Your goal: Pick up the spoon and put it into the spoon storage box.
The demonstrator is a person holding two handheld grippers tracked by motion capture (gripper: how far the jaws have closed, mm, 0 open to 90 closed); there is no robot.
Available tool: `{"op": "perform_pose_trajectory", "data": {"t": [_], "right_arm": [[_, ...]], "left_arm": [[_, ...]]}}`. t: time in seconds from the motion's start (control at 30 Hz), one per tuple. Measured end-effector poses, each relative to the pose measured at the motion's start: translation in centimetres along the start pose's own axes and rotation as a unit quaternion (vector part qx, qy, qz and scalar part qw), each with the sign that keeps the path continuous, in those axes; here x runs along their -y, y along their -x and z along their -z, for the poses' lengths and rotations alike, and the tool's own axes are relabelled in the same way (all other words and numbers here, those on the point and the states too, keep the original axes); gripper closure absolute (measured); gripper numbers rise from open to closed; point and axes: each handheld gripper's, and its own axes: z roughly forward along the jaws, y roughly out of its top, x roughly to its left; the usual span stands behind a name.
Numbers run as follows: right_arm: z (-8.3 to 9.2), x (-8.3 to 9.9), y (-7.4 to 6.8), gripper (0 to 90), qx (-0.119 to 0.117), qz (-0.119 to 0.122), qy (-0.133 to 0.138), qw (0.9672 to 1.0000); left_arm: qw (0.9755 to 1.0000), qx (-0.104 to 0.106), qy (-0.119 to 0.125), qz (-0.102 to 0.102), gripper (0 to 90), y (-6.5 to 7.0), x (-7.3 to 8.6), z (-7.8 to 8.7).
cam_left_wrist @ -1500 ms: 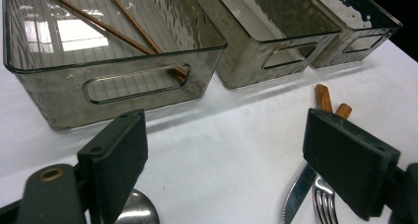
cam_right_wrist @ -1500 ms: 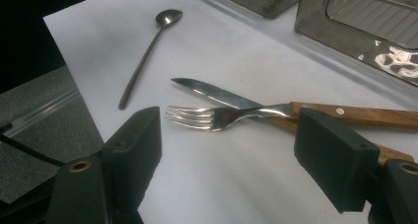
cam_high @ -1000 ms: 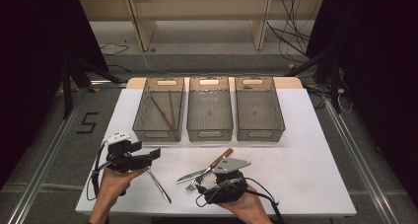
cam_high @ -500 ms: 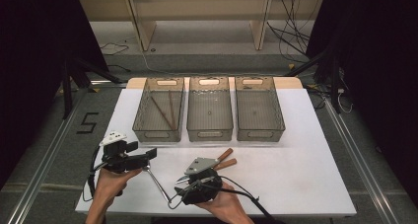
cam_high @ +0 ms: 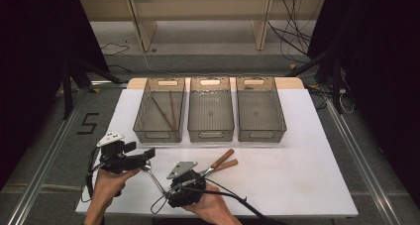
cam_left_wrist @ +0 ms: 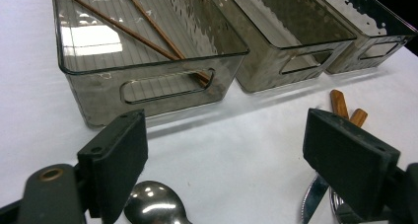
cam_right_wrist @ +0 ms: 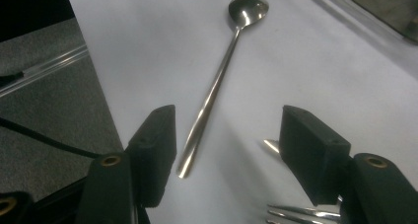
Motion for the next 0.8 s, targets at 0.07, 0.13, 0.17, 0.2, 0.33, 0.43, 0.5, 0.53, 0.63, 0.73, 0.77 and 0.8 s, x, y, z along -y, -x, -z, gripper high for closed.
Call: {"op": "perform_pose_trajectory", "data": {"t": [0.07, 0.13, 0.17, 0.2, 0.33, 0.43, 0.5, 0.53, 0.63, 0.73, 0.77, 0.8], "right_arm": [[-0.3, -0.1, -0.2, 42.0, 0.0, 0.0, -0.003, 1.0], [-0.6, -0.2, -0.4, 42.9, 0.001, 0.004, -0.007, 1.0], [-0.7, -0.3, -0.5, 43.4, -0.002, 0.004, -0.006, 1.0], [-0.9, -0.3, -0.5, 43.9, -0.002, 0.005, -0.008, 1.0], [-1.4, -0.3, -0.6, 45.9, 0.001, 0.006, -0.015, 0.9999], [-1.7, -0.3, -0.7, 47.1, 0.0, 0.008, -0.017, 0.9998], [-1.8, -0.3, -0.8, 47.9, 0.0, 0.012, -0.018, 0.9998], [-1.8, -0.3, -0.9, 48.2, 0.001, 0.012, -0.019, 0.9997], [-1.8, -0.3, -0.9, 48.2, 0.001, 0.012, -0.02, 0.9997], [-1.6, -0.2, -0.8, 48.2, 0.005, 0.013, -0.022, 0.9997], [-1.5, -0.2, -0.7, 48.1, 0.004, 0.014, -0.018, 0.9997], [-1.5, -0.2, -0.7, 48.1, 0.004, 0.013, -0.018, 0.9997]], "left_arm": [[1.0, 0.0, -0.001, -0.001, 16.8, 0.0, 0.0, 0.0], [1.0, 0.0, -0.003, -0.003, 16.9, 0.0, 0.0, 0.0], [1.0, 0.0, -0.002, -0.003, 16.9, 0.0, 0.0, 0.0], [1.0, 0.0, -0.002, -0.003, 16.9, 0.0, 0.0, 0.0], [1.0, 0.0, -0.002, -0.003, 16.9, 0.0, 0.0, 0.0], [1.0, 0.0, -0.002, -0.003, 16.9, 0.0, 0.0, -0.1], [1.0, 0.0, -0.004, -0.003, 16.9, 0.0, 0.0, -0.1], [1.0, -0.001, -0.005, -0.002, 16.9, 0.0, 0.1, -0.1], [0.9998, -0.011, -0.014, -0.001, 17.2, 0.1, 0.1, -0.1], [0.9991, -0.028, -0.031, 0.011, 18.8, 0.0, 0.3, -0.2], [0.9988, -0.031, -0.034, 0.015, 19.2, 0.0, 0.4, -0.3], [0.9984, -0.034, -0.042, 0.018, 19.3, -0.1, 0.5, -0.3]]}}
